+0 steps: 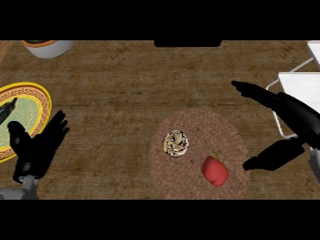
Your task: Pick the cupcake from the placemat and place it in the tiered shelf
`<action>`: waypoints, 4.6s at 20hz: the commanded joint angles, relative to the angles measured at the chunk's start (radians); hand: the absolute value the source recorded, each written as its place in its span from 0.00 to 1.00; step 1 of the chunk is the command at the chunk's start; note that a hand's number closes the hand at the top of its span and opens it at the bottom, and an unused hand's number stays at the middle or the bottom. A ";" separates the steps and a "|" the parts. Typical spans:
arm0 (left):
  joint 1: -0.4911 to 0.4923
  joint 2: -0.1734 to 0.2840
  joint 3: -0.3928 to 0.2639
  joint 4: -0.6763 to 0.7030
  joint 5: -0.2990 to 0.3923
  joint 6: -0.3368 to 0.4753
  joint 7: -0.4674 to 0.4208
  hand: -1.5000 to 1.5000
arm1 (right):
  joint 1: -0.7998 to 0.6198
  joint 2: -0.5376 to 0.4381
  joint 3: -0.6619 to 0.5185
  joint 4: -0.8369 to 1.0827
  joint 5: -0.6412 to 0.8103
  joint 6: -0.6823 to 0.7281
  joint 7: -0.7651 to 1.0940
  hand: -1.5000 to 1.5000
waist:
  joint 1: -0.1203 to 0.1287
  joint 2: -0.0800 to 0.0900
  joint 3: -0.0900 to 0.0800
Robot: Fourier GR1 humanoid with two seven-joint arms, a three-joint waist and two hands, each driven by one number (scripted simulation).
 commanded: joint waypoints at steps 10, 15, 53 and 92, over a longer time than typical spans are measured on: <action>0.022 -0.062 -0.028 0.007 -0.056 0.014 0.011 0.50 | -0.260 0.214 0.238 -0.065 0.294 -0.144 0.606 0.00 | 0.014 0.008 -0.006; -0.025 -0.029 0.019 0.002 -0.034 -0.029 0.075 0.50 | -0.260 0.287 0.271 0.046 0.344 -0.117 0.611 0.00 | 0.011 0.011 -0.006; 0.031 -0.123 0.120 -0.048 -0.146 -0.081 0.101 0.50 | -0.129 0.486 0.294 0.333 0.856 -0.157 0.450 0.00 | 0.008 0.009 -0.005; 0.096 -0.135 0.192 -0.056 -0.166 -0.137 0.067 0.50 | 0.456 -0.189 -0.098 -0.397 0.367 -0.198 -0.162 1.00 | -0.052 -0.005 -0.006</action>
